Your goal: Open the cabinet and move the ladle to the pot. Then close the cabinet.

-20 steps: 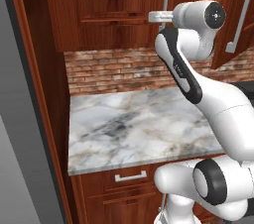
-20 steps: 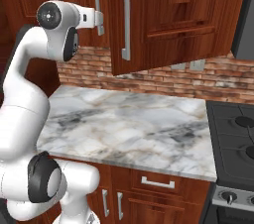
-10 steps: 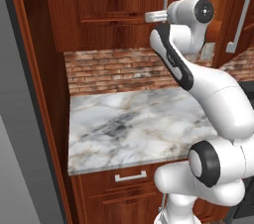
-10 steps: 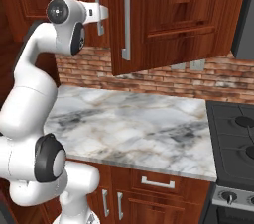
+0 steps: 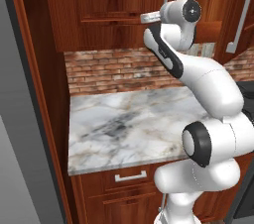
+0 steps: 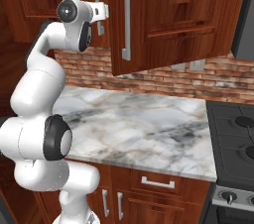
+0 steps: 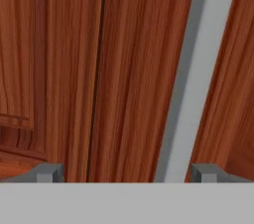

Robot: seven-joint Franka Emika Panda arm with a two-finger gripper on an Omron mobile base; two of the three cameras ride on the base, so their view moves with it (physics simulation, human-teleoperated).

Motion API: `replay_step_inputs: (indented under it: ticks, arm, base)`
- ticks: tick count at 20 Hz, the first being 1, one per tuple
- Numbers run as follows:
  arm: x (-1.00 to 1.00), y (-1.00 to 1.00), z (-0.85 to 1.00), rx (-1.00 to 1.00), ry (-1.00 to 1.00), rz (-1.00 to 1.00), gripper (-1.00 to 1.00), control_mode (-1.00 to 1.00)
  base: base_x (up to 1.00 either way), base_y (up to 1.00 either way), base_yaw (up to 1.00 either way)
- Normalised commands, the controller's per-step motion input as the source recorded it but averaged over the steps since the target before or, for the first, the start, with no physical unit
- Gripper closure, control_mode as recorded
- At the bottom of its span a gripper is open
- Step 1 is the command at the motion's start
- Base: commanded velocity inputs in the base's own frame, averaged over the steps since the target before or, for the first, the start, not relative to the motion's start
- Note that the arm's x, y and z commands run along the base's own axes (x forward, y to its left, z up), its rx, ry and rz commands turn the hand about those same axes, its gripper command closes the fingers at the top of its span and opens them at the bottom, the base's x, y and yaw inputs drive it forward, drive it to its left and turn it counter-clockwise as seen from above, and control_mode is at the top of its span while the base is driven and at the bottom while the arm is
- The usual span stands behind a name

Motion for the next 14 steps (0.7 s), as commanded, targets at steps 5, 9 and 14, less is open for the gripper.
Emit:
replay_step_inputs:
  ticks: [5,9,14]
  arm:
    - [0.55,-0.10,-0.07,-0.03,0.00,0.00,-1.00,-1.00]
    - [0.54,-0.17,-0.03,-0.02,0.00,0.00,-1.00,-1.00]
    - [0.50,-0.07,-0.07,-0.01,0.00,0.02,-1.00,-1.00]
  base:
    - [0.00,0.00,0.00]
    - [0.00,0.00,0.00]
    - [0.00,0.00,0.00]
